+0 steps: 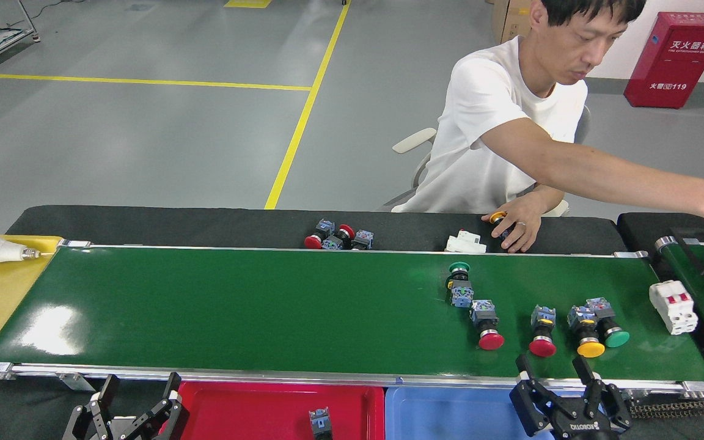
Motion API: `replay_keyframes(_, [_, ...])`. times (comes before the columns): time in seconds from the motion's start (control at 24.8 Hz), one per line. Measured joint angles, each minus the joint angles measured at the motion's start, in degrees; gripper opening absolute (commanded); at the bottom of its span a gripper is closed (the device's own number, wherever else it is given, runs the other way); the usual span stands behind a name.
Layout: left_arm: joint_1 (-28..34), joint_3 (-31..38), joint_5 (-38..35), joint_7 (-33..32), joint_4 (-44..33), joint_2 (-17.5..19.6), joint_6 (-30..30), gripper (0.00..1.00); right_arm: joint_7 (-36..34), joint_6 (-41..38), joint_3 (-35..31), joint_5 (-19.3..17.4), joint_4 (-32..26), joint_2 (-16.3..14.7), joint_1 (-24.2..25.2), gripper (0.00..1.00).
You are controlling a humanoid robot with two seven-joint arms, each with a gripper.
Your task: Pick switch part from conveyor to tray
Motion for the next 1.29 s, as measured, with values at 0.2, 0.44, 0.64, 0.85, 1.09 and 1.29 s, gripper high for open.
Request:
replay_keyframes(0.2, [-0.1, -0.5, 0.0, 0.0, 0.0, 0.0, 0.0, 1.00, 3.0, 3.5, 1.6, 5.7, 1.4, 3.7, -3.3, 0.99])
replay_keyframes(0.44, [-0.2, -3.0, 0.0, -0.1, 0.0, 0.6, -0.1, 1.00, 8.1, 8.1, 7.1, 6.7, 8.8, 3.9, -10.4, 0.99])
replay_keyframes(0.64, [-0.6, -6.1, -0.4, -0.2, 0.0, 0.7, -2.5, 1.00, 10.3, 10.6, 7.4, 6.5, 12.9, 3.9, -13.9, 0.99])
replay_keyframes(0.85, [-4.1, -9.2, -5.1, -0.4, 0.0, 0.7, -3.8, 1.00, 10.4, 11.7, 8.0, 6.4, 16.6, 3.9, -17.1, 0.45])
replay_keyframes(1.09, [-7.8, -11.9, -10.2, -1.2, 0.5, 0.7, -6.2, 1.00, 10.6, 11.4, 10.1, 6.0, 17.9, 3.9, -19.7, 0.19])
replay_keyframes(1.29, [-11.5, -16.8, -11.6, -4.8, 3.8, 0.7, -7.0, 1.00, 12.0, 7.1, 10.3, 5.8, 15.9, 3.9, -19.2, 0.18])
